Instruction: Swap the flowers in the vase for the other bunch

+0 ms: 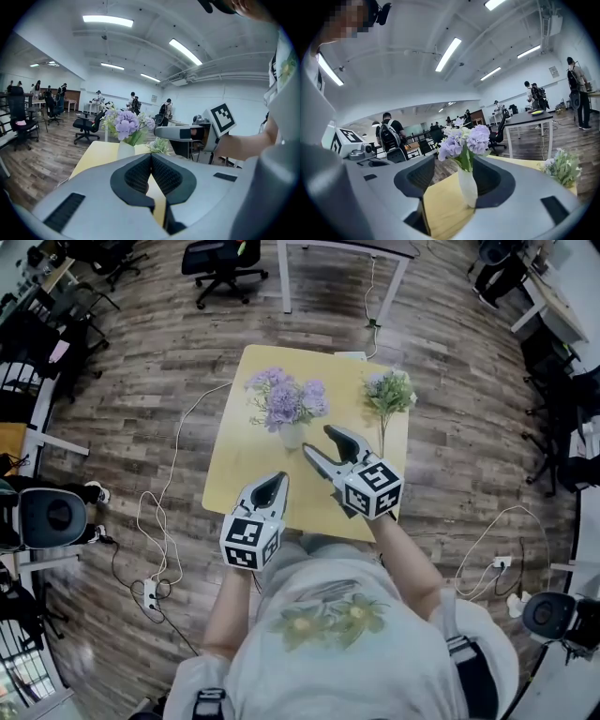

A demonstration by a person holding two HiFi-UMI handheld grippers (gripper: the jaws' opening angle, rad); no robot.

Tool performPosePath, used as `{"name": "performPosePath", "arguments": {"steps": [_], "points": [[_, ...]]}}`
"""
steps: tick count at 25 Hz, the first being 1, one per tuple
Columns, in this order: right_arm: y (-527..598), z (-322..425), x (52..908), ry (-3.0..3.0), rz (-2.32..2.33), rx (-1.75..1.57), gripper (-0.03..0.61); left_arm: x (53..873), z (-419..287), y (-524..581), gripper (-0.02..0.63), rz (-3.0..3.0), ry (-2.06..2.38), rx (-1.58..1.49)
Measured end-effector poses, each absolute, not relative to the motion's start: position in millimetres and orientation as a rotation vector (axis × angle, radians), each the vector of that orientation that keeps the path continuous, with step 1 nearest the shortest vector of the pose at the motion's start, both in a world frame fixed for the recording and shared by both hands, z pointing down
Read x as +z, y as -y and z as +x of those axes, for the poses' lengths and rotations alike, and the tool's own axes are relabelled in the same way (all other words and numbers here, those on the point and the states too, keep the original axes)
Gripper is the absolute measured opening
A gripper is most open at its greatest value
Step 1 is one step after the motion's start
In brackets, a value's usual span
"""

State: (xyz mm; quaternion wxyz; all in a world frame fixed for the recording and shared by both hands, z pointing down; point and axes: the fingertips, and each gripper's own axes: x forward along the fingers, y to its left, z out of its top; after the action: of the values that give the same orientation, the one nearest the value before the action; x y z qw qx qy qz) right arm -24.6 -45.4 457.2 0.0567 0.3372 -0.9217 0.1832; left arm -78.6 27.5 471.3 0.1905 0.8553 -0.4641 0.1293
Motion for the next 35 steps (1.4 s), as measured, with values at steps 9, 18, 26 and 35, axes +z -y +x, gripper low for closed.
{"name": "performPosePath", "arguments": {"steps": [9, 18, 26, 35], "points": [[94.2, -28.4, 497.3, 2.766, 0.985, 0.583, 0.245, 491.4, -66.2, -18.2, 0.018, 2.358, 1.301, 0.405], [122.2, -46.0, 514.5, 2.748, 0.938, 0.488, 0.247, 498.9, -64.6, -4.7, 0.018, 2.33, 1.307, 0.428], [132.6, -63.7, 521.8, 2.753, 0.822, 0.464, 0.239, 505.6, -64.7, 4.1, 0.018, 2.314, 1.305, 0.442], [130.0, -66.6, 516.2, 2.783, 0.792, 0.402, 0.058, 509.2, -68.4, 8.3, 0.018, 2.311, 1.315, 0.454]]}}
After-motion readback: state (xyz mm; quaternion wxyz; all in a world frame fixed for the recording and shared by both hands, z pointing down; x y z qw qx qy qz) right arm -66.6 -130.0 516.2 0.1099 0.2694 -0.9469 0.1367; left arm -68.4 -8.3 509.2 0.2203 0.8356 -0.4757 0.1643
